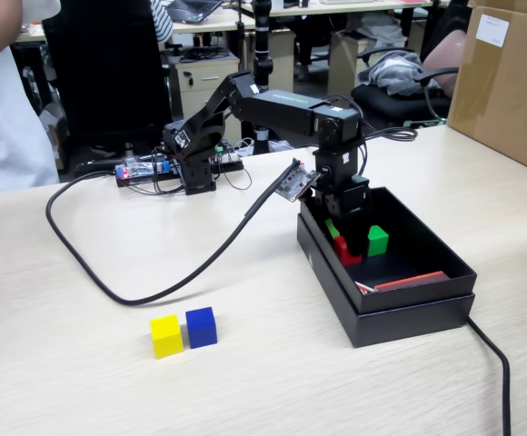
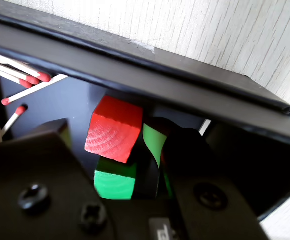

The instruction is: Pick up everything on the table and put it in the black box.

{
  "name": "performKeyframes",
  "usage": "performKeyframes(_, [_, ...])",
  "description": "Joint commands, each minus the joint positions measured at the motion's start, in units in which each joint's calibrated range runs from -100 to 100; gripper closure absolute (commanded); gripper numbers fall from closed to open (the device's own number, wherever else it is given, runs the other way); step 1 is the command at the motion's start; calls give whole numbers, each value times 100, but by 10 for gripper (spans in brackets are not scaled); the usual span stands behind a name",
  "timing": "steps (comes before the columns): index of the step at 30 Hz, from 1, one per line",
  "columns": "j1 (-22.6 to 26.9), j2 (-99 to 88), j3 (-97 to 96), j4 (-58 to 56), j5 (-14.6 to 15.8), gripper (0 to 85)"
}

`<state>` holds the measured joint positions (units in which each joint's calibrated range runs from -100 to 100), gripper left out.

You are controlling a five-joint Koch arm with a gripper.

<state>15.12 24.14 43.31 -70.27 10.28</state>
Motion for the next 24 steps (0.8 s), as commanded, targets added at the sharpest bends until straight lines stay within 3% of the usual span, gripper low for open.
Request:
performKeyframes(1, [-10,-469,311,25,15,462])
performKeyframes(7, [-161,-2386,-16,-79,-20,459])
performKeyframes(11, [-620,-3430,-116,-373,-239,456])
performKeyframes(14, [-1050,-3556,-224,-477,-557,400])
performKeyframes(18, [-1641,-3510,-70,-477,-972,390])
performKeyframes(20, [-2046,-2902,211,-399,-1221,390])
performKeyframes(24, [-2457,-1686,1018,-390,-1441,391])
